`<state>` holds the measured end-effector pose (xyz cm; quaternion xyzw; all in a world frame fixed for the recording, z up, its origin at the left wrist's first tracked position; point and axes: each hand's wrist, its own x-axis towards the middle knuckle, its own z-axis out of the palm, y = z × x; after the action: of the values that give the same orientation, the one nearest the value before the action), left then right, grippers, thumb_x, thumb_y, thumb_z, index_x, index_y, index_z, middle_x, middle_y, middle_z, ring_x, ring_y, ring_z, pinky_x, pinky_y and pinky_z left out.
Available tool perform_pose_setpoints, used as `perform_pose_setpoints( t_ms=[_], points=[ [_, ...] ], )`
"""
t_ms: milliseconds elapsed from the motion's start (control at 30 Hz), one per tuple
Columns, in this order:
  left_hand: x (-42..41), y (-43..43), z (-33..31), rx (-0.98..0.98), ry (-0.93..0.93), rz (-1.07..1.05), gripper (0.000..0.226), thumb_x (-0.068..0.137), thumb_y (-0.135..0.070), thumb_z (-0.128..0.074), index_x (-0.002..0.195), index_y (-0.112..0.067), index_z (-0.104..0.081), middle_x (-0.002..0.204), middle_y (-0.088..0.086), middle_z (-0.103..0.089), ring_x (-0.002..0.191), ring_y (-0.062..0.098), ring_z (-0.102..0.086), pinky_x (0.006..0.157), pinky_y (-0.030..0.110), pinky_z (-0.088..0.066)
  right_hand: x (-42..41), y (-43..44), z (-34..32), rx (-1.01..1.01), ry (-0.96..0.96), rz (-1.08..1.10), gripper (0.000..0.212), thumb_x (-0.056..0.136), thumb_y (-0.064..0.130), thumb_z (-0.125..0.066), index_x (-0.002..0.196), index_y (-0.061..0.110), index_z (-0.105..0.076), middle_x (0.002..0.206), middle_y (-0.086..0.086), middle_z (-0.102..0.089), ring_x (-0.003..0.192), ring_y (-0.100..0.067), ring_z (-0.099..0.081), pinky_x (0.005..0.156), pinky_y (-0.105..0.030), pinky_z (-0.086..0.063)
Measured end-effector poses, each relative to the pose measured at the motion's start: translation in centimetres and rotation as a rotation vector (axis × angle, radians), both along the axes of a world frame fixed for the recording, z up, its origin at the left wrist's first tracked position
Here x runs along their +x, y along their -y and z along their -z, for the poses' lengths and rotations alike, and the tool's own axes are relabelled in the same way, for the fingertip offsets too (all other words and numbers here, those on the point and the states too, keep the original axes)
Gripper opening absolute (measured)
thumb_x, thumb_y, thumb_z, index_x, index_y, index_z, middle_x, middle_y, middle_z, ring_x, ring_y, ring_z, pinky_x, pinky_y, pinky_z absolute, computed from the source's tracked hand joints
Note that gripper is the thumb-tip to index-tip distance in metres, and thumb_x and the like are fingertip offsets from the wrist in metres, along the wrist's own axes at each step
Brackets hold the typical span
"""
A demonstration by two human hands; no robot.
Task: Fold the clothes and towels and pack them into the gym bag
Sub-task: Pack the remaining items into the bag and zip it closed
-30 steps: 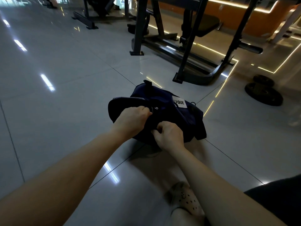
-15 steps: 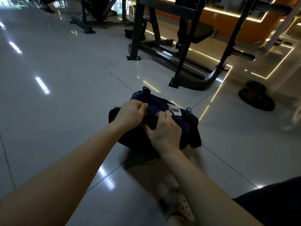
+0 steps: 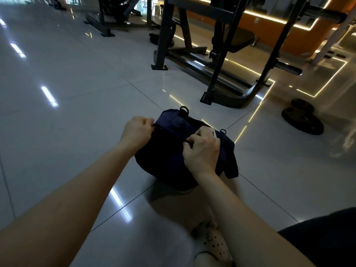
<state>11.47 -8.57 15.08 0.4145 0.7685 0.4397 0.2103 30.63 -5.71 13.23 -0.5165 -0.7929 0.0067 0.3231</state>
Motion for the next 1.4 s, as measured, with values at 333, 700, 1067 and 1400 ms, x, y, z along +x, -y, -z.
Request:
perform_pose_setpoints(
  t_ms=[333, 700, 1067, 1400],
  points=[
    [-1.0, 1.2, 0.9, 0.039, 0.235, 0.172, 0.044, 0.104, -0.029, -0.052, 0.064, -0.014, -0.061, 0.058, 0.002, -0.052, 0.054, 0.014, -0.045, 0.056, 0.028, -0.035, -4.0, 0.2, -1.1, 0.105, 0.259, -0.174, 0.048, 0.08, 0.05, -0.072, 0.116, 0.019, -0.068, 0.136, -0.009, -0.053, 0.126, -0.031, -0.047, 0.109, -0.051, -0.036],
    [-2.6, 2.0, 2.3, -0.027, 0.365, 0.194, 0.042, 0.105, -0.028, -0.05, 0.065, -0.015, -0.056, 0.049, -0.007, -0.039, 0.042, 0.008, -0.033, 0.042, 0.02, -0.026, -5.9, -1.1, -2.9, 0.071, 0.538, -0.297, 0.022, 0.093, 0.039, -0.062, 0.093, 0.017, -0.066, 0.096, 0.001, -0.063, 0.093, -0.022, -0.057, 0.092, -0.039, -0.037],
    [-6.0, 5.1, 11.9, -0.26, 0.669, 0.004, 0.037, 0.105, -0.028, -0.047, 0.07, -0.016, -0.052, 0.059, -0.002, -0.033, 0.051, 0.012, -0.023, 0.048, 0.024, -0.016, -4.8, -2.2, -3.5, -0.078, 0.412, -0.217, 0.025, 0.095, 0.038, -0.06, 0.083, 0.017, -0.06, 0.086, 0.003, -0.056, 0.081, -0.019, -0.053, 0.088, -0.038, -0.042],
    [-5.9, 6.1, 14.0, -0.29, 0.769, -0.268, 0.036, 0.102, -0.041, -0.046, 0.086, -0.01, -0.056, 0.07, 0.006, -0.054, 0.058, 0.019, -0.042, 0.056, 0.029, -0.026, -8.7, -1.3, -3.0, -0.2, 0.408, -0.238, 0.018, 0.088, 0.025, -0.058, 0.075, 0.013, -0.061, 0.073, 0.001, -0.058, 0.071, -0.022, -0.055, 0.083, -0.035, -0.039]
  ],
)
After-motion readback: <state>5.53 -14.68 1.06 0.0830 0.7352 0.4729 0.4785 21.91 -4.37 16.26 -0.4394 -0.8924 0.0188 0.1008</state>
